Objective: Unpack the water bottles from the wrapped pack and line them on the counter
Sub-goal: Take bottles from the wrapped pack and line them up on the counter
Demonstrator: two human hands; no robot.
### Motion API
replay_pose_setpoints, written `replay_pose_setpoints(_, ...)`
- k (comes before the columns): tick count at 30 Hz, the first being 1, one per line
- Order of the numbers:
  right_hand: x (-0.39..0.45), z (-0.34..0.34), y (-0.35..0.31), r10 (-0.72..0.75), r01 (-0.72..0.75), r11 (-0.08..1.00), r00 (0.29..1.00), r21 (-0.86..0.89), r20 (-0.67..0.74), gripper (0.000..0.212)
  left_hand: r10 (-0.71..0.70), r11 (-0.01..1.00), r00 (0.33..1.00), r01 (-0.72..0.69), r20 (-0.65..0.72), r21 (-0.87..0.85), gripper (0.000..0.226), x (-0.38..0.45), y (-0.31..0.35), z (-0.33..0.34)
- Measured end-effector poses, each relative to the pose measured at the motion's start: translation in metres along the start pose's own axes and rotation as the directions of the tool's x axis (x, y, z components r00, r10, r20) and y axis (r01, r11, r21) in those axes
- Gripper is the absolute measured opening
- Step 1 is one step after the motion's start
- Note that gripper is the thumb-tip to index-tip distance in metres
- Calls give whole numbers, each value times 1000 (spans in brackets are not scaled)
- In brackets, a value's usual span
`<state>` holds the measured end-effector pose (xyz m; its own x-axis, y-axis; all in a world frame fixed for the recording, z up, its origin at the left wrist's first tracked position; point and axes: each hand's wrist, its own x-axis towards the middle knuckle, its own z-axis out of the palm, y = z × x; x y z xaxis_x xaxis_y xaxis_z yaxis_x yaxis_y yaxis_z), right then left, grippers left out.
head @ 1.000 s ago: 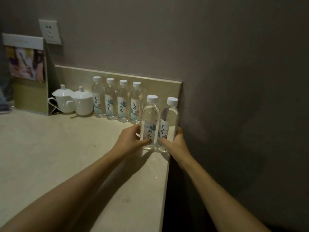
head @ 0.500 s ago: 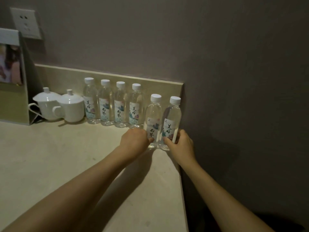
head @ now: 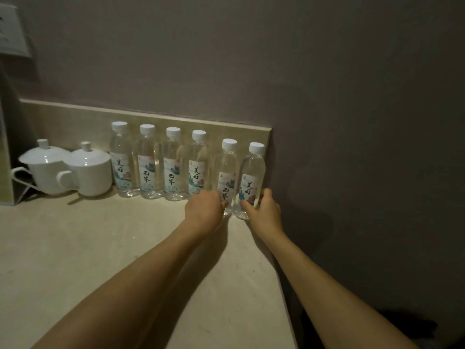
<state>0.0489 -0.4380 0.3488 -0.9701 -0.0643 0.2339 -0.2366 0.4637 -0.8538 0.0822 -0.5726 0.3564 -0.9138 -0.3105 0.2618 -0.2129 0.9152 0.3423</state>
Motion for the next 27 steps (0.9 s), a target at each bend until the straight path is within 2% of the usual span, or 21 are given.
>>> replay_pose_setpoints(4,8,4,-3,8,-8,1000,1000,6,9,43,-50,997,998,48,-29,-67,34,6,1,2)
replay_pose_setpoints(14,30,12,-1,-13,14,1000,999,-16,44,46,0,978,1000,-2,9,207,29,26,5,3)
replay_pose_setpoints(19,38,15,1,-35,39,997,998,-59,58,45,-9,980,1000,8,1,197,34,32,5,6)
replay_pose_setpoints(27,49,24,5,-55,63,991,996,-121,66,37,-27,976,1000,24,11,216,26,39,4,8)
